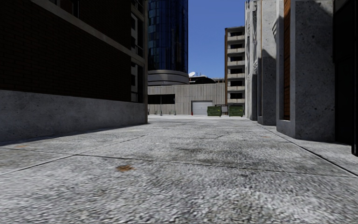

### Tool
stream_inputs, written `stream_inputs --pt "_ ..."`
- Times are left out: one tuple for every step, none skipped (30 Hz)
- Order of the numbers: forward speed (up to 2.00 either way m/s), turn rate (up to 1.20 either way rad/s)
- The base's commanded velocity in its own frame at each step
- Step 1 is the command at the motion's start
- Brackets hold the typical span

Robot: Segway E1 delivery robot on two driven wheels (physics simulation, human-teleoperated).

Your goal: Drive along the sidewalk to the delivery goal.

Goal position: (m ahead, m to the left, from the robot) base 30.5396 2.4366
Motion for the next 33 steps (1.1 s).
stream_inputs --pt "2.0 0.0" --pt "2.0 0.0" --pt "2.0 0.0" --pt "2.0 0.0" --pt "2.0 0.0" --pt "2.0 0.0" --pt "2.0 0.0" --pt "2.0 0.0" --pt "2.0 0.0" --pt "2.0 0.0" --pt "2.0 0.0" --pt "2.0 0.0" --pt "2.0 0.0" --pt "2.0 0.0" --pt "2.0 0.0" --pt "2.0 0.0" --pt "2.0 0.0" --pt "2.0 0.0" --pt "2.0 0.0" --pt "2.0 0.0" --pt "2.0 0.0" --pt "2.0 0.0" --pt "2.0 0.0" --pt "2.0 0.0" --pt "2.0 0.0" --pt "2.0 0.0" --pt "2.0 0.0" --pt "2.0 0.0" --pt "2.0 0.0" --pt "2.0 0.0" --pt "2.0 0.0" --pt "2.0 0.0" --pt "2.0 0.0"
